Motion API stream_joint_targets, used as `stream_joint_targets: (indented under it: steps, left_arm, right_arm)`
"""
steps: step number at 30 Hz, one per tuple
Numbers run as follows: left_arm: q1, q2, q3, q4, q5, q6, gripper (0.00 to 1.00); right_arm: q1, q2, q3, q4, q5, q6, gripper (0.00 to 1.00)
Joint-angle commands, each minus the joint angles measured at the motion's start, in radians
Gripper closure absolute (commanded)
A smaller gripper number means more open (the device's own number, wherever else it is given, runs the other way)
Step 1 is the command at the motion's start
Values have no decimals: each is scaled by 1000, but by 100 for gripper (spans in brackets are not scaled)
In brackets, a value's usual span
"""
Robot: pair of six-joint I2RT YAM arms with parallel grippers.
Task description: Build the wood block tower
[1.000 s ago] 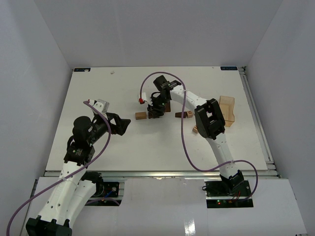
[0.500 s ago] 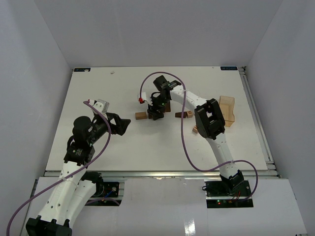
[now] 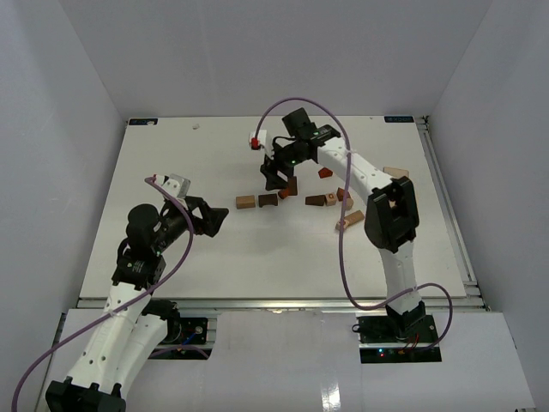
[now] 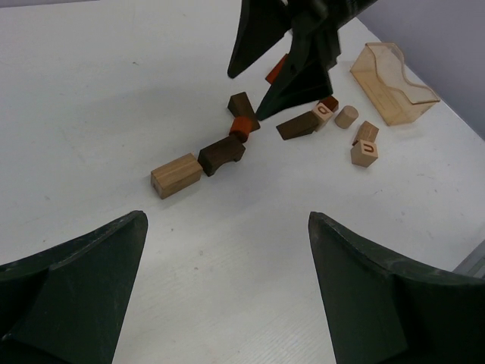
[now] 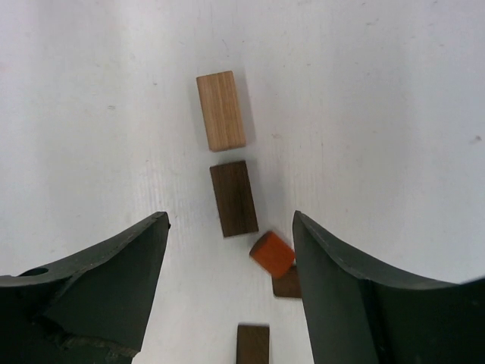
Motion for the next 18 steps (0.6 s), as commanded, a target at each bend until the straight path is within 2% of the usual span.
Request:
stream_joint_targets:
  steps: [1,3,5,8,9,12,14,18]
  left_arm:
    - [3,35,-18,71,102,-25,2]
    - [3,99,-2,85,161,-28,2]
    - [4,181,37,92,243,-25,6]
    - [-6,305,140,85,304,-33,15]
    - [-13,338,153,83,307,-31,17]
    - [-97,503,298,18,227,21,22]
    - [-172,605,408,-30,156,80,23]
    - [-224,805,539,-71,99,167,27]
  right_arm:
    - [-72,-266,-169,55,-133,93,29]
    - [-114,-391,-286,54,-230,64,30]
    - [-155,-515,-442,45,-340,-15,30]
    - [-190,-671,-693,52,-383,-117,31]
    - [-198,-717,-717,53,-383,-124,31]
    - [-235,-846,-889,59,-424,-140,33]
    - [-272,-907,-945,64,-473,-152,33]
    - [-373,-959,-988,81,-522,-155,34]
